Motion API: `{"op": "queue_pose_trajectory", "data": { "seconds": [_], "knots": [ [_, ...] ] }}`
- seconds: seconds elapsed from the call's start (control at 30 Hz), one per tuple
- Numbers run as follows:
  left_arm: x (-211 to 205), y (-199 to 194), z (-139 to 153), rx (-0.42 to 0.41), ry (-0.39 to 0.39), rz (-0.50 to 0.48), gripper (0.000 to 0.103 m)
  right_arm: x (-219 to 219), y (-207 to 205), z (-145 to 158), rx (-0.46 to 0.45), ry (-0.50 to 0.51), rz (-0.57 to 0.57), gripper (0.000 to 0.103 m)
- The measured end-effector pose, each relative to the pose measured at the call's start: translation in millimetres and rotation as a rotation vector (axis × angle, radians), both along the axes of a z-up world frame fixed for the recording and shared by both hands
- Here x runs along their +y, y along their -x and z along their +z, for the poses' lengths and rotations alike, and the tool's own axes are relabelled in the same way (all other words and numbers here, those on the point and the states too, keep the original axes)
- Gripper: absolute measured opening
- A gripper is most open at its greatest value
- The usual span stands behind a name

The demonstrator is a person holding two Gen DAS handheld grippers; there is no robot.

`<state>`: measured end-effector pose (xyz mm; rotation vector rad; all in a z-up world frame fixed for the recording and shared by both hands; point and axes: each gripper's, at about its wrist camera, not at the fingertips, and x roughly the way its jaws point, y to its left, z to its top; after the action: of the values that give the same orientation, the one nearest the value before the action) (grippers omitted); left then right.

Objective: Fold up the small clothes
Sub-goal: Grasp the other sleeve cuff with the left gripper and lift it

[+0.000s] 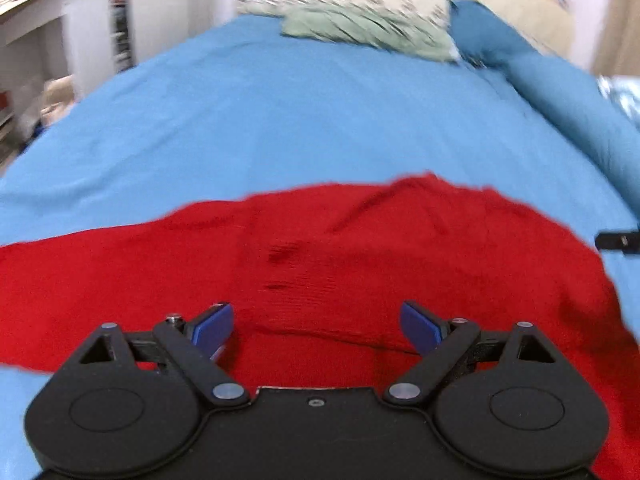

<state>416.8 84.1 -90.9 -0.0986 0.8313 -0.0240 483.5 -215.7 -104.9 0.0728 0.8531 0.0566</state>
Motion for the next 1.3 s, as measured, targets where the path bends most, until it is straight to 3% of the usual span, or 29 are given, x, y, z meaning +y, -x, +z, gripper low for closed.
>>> {"op": "queue_pose_trajectory", "data": {
  "seconds": [0.2,0.3,0.53,0.7,0.83,0.9,1.03,1.1,1.13,1.2,1.3],
  "knots": [
    [86.4,42.4,30.5,-0.004,0.063,0.237,0.101,82.2,30.2,37.2,0.008,-0.057,0.069,0.103],
    [147.9,63.2,26.1,0.019,0.1,0.381,0.101,124.7,32.0,36.9,0.027,-0.07,0.084,0.103],
    [282.3,98.8,-3.1,0.001,0.09,0.659,0.099,209.5,43.4,23.2,0.033,-0.135,0.076,0.103],
    [330.5,90.4,-22.5,-0.012,0.153,0.7,0.085,258.9,48.7,9.9,0.035,-0.118,0.087,0.103],
    [328.6,74.3,-28.3,-0.023,0.091,0.655,0.083,281.9,50.4,2.8,0.04,-0.122,0.081,0.103],
    [324.5,72.3,-29.5,-0.021,0.047,0.632,0.071,289.8,50.2,0.8,0.042,-0.115,0.083,0.103],
    [331.9,65.7,-35.9,-0.033,0.044,0.661,0.062,305.8,50.2,-1.1,0.042,-0.105,0.092,0.103],
    [331.7,63.9,-35.7,-0.033,0.031,0.671,0.044,309.6,49.9,-0.8,0.036,-0.104,0.093,0.103],
    [332.8,61.8,-35.8,-0.031,0.024,0.668,0.04,310.2,49.7,-0.9,0.033,-0.106,0.092,0.103],
    [333.8,60.2,-35.0,-0.026,0.02,0.669,0.016,311.6,47.7,-2.8,0.032,-0.11,0.087,0.103],
    [337.1,60.4,-33.1,-0.031,0.057,0.67,0.007,308.4,48.6,-3.9,0.03,-0.123,0.073,0.103]
  ]
}}
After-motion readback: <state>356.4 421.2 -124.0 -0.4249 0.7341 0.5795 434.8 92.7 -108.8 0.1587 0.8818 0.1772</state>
